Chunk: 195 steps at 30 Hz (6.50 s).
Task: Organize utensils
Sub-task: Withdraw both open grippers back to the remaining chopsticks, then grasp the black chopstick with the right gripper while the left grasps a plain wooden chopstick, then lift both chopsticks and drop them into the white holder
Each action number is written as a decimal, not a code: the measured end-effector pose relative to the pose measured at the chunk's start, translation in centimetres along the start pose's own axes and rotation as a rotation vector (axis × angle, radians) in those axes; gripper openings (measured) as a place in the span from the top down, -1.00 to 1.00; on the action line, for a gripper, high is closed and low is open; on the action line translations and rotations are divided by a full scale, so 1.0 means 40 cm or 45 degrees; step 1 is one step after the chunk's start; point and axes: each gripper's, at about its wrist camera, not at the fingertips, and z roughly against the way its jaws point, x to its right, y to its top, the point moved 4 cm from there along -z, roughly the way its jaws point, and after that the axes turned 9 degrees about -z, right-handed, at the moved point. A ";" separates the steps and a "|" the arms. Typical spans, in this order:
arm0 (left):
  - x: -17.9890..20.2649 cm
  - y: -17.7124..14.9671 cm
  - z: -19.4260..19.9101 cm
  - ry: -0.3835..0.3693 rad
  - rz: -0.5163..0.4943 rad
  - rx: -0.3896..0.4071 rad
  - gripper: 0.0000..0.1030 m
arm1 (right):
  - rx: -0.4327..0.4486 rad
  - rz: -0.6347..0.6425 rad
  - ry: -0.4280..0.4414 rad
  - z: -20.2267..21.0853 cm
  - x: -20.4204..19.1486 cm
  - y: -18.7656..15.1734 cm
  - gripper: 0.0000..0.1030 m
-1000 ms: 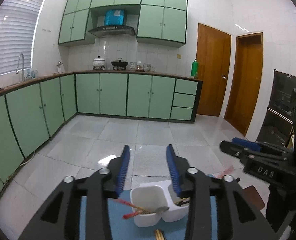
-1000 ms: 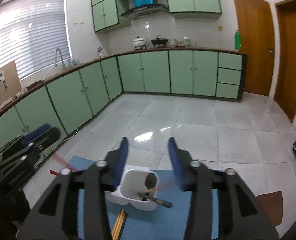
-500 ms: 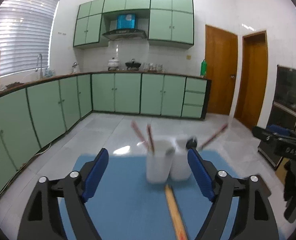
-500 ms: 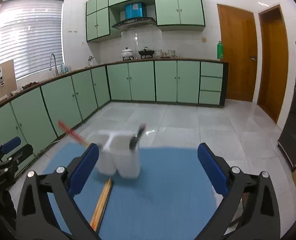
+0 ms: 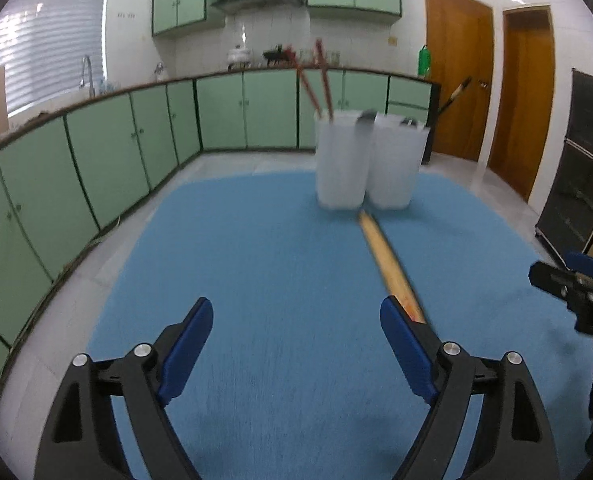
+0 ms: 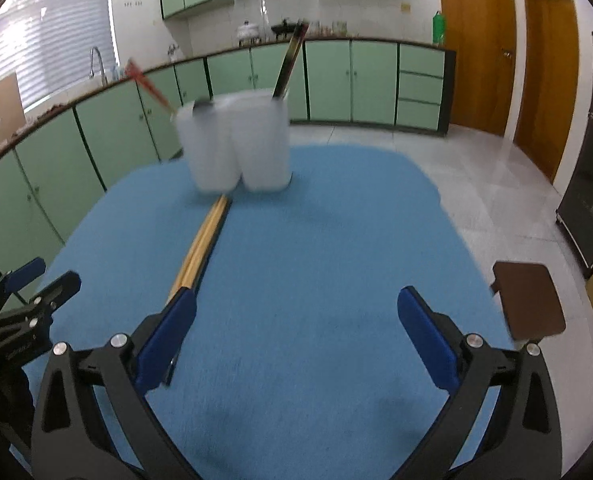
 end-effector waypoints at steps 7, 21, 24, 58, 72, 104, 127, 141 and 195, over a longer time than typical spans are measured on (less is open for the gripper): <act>-0.009 -0.053 -0.020 0.007 0.041 -0.066 -0.63 | -0.094 0.031 0.032 -0.027 -0.057 -0.064 -0.89; -0.023 -0.078 -0.030 0.014 0.058 -0.157 -0.63 | -0.243 0.162 0.076 -0.052 -0.157 -0.149 -0.38; -0.020 -0.077 -0.032 0.014 0.053 -0.165 -0.63 | -0.259 0.191 0.047 -0.058 -0.165 -0.151 -0.32; 0.018 -0.076 -0.049 -0.039 0.026 -0.210 -0.63 | -0.237 0.059 0.085 -0.047 -0.113 -0.135 0.89; 0.144 -0.073 -0.049 -0.178 -0.076 -0.236 -0.63 | -0.207 -0.045 -0.034 -0.048 -0.002 -0.118 0.87; 0.138 -0.083 -0.071 -0.132 -0.044 -0.291 -0.23 | -0.231 0.020 0.043 -0.043 -0.006 -0.124 0.64; 0.177 -0.078 -0.063 -0.173 -0.049 -0.267 0.54 | -0.257 -0.007 0.136 -0.043 0.017 -0.120 0.88; 0.144 -0.034 -0.015 -0.202 -0.028 -0.223 0.87 | -0.211 0.049 0.148 0.009 0.010 -0.082 0.89; 0.023 0.853 0.073 -0.115 -0.123 0.554 0.87 | 0.350 0.092 0.312 0.058 -0.127 0.837 0.89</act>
